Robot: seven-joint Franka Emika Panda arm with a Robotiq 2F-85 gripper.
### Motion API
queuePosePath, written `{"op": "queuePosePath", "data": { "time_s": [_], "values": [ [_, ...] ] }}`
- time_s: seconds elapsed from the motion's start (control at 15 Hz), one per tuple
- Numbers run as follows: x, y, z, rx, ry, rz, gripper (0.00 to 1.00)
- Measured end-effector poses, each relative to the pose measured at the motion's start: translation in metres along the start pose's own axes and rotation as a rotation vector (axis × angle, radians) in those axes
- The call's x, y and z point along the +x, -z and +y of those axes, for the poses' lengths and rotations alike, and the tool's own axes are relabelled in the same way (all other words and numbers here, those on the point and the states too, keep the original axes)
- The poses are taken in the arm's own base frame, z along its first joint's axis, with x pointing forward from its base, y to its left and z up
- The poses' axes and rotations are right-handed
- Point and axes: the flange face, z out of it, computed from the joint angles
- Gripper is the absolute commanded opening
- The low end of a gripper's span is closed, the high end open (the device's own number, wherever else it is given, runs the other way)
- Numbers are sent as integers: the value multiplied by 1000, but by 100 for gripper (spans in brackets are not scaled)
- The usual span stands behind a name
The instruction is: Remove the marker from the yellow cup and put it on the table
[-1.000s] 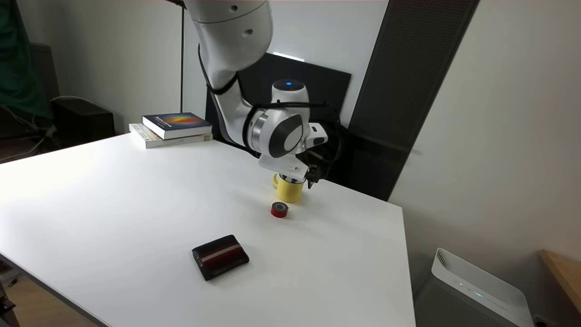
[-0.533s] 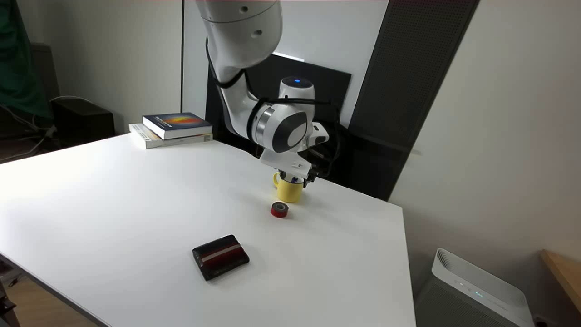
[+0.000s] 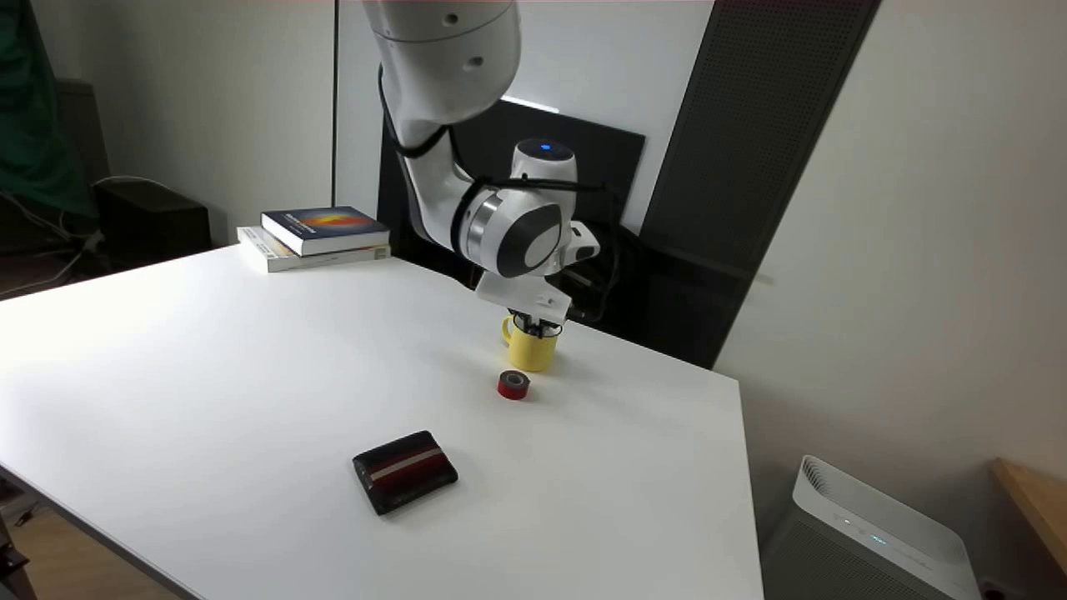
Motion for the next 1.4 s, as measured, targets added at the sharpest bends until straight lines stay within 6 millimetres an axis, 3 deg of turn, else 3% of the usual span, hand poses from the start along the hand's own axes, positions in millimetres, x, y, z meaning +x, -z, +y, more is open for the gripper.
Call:
{"op": "queuePosePath", "data": {
  "time_s": [0.13,0.6,1.4],
  "values": [
    [0,0,-1,8,10,2,5],
    [10,7,-5,10,30,20,5],
    [61,78,-36,45,68,39,5]
  ]
}}
